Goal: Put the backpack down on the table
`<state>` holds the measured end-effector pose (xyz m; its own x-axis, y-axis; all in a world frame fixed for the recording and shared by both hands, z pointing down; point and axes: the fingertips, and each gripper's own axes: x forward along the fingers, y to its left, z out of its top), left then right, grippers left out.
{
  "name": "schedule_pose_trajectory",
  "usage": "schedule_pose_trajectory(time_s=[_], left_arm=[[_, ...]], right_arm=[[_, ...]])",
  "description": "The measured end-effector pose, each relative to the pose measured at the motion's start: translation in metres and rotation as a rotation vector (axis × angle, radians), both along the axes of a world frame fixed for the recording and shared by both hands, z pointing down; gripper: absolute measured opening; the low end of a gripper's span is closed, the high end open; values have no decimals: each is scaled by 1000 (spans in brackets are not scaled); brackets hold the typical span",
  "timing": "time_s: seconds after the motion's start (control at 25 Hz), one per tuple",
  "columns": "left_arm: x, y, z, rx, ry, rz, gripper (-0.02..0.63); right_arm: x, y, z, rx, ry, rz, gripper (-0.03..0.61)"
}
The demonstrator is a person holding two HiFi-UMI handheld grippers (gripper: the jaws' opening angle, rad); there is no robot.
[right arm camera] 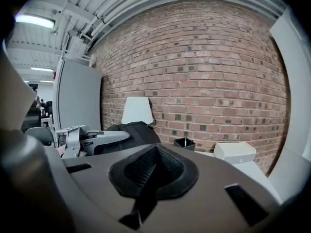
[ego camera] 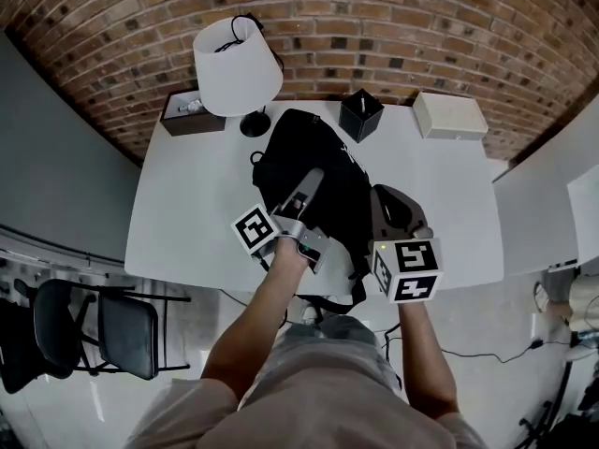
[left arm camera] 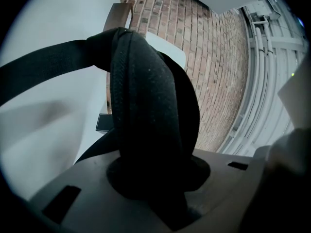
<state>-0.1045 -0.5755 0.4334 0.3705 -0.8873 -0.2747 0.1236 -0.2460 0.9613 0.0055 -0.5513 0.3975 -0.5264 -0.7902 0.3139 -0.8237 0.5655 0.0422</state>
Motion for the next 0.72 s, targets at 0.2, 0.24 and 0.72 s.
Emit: schedule_pose_trajectory(time_s=[0.2,0.24,0.72], left_arm=[[-2,-10,9,-11,-23,-28,95],[-4,-12,10,-12,-29,-38,97],[-21,-9,24,-49,-134,-143,100]], right_arm=[[-8,-21,6,-16,-17,-65,2],[-10,-25,7,-19,-23,-80,2],[-45,-38,19,-59,-91,-275,2]])
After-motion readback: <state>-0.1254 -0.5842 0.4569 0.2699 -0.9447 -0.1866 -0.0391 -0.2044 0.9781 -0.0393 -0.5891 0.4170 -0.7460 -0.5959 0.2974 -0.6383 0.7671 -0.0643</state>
